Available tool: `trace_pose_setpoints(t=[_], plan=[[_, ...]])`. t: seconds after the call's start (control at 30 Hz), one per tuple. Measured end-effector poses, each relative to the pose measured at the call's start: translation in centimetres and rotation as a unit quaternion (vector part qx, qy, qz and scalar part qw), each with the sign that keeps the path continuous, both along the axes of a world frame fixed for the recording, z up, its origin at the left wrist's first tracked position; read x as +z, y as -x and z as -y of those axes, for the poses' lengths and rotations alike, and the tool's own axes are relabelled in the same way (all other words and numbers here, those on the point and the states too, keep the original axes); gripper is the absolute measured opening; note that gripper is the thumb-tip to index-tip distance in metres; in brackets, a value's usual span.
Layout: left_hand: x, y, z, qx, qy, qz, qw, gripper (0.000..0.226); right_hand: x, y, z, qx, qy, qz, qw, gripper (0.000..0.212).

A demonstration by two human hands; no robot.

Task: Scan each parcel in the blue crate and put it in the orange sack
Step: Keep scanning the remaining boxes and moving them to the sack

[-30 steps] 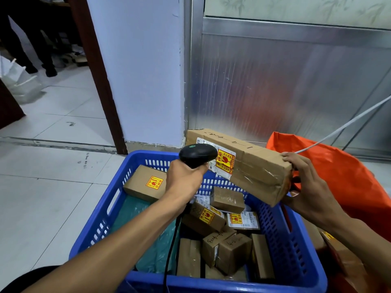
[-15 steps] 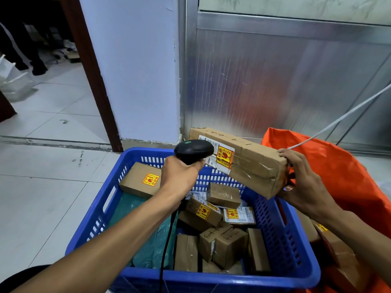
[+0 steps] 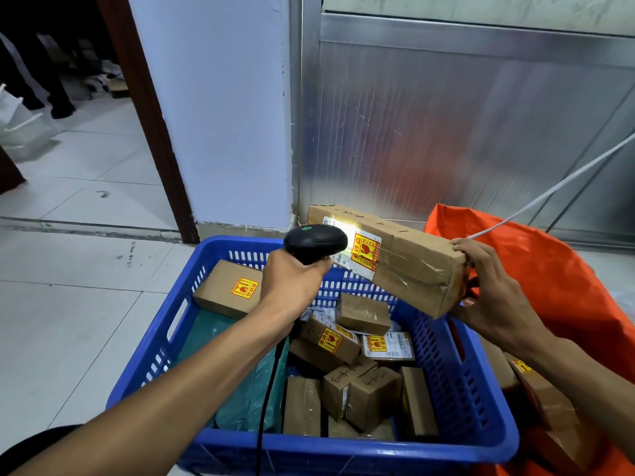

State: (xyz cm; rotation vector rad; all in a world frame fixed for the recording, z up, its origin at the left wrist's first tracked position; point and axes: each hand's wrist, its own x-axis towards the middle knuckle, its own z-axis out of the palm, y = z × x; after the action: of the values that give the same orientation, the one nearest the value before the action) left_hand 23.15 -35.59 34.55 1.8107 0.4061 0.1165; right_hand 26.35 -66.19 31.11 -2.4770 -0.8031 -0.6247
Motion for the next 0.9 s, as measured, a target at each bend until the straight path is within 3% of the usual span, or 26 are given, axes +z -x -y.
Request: trace_pose_setpoints(t=[0.9], plan=[[-0.39, -0.17, -0.17, 0.004, -0.022, 0.004, 1.000, 0.020, -0.11, -0.06, 0.42, -0.015, 0.001, -0.010, 1.000, 0.101]])
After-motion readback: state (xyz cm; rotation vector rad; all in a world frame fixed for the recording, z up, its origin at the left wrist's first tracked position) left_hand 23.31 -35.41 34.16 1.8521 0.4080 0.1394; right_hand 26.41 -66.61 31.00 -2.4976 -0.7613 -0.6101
